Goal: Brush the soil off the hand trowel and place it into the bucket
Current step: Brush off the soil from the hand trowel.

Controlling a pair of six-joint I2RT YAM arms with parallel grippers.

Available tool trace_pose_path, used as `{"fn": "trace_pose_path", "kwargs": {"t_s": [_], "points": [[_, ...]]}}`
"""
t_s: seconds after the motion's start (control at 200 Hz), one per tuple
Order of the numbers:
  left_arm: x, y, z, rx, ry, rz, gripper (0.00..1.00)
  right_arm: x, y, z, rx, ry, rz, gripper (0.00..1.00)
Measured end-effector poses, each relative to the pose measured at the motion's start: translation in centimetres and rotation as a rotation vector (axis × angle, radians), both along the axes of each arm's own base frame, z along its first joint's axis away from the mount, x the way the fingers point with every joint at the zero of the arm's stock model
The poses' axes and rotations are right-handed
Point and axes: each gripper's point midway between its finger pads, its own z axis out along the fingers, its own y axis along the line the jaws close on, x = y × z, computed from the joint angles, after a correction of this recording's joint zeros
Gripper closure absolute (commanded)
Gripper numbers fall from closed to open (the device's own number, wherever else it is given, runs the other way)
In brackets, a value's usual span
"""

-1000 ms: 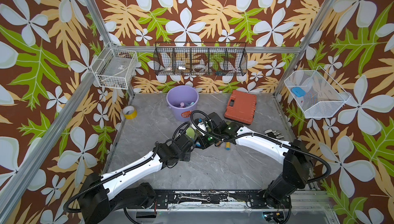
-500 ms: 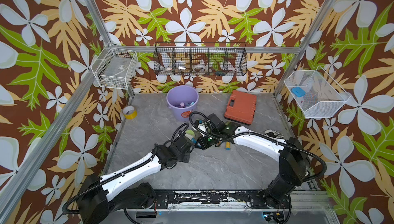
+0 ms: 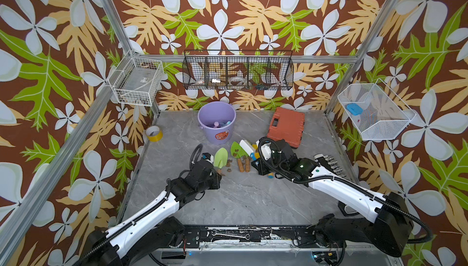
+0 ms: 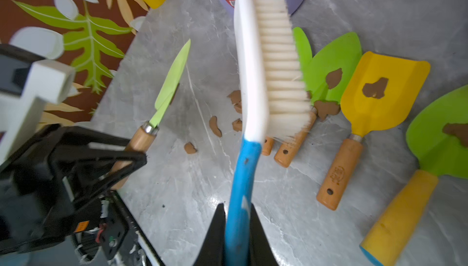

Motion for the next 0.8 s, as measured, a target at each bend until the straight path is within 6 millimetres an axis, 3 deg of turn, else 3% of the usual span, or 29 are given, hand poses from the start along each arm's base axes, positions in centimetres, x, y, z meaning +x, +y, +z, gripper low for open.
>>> {"fn": "trace_pose_path", "kwargs": {"t_s": [0.105,0.18,0.245,0.32,0.395,0.586,0.801], "points": [[0.5,1.1,-0.2,-0.314,0.028,0.072,1.0,0.5,-1.3,-0.2,0.206,0.043,-0.08,1.0],[-0.1,-0.2,1.2,-0.488,0.035,0.012,1.0,-0.3,0.4,-0.2,0.33,0.115,-0.03,1.0],[-0.4,-1.2,3.3,-0.582,0.003,-0.058,1.0,-0.5,2.1,1.1,0.436,0.138,0.03,1.0],[-0.7,-1.9,5.1,-0.66,-0.029,-0.118,1.0,-1.4,3.7,2.2,0.518,0.158,0.093,1.0],[-1.2,-2.4,5.6,-0.72,-0.025,-0.154,1.0,-2.6,4.9,3.4,0.575,0.18,0.168,1.0],[-2.1,-2.7,6.3,-0.876,-0.022,-0.184,1.0,-3.3,5.2,6.0,0.692,0.165,0.217,1.0],[-2.2,-2.8,8.8,-1.004,-0.062,-0.23,1.0,-4.1,5.1,5.7,0.768,0.206,0.222,1.0]]}}
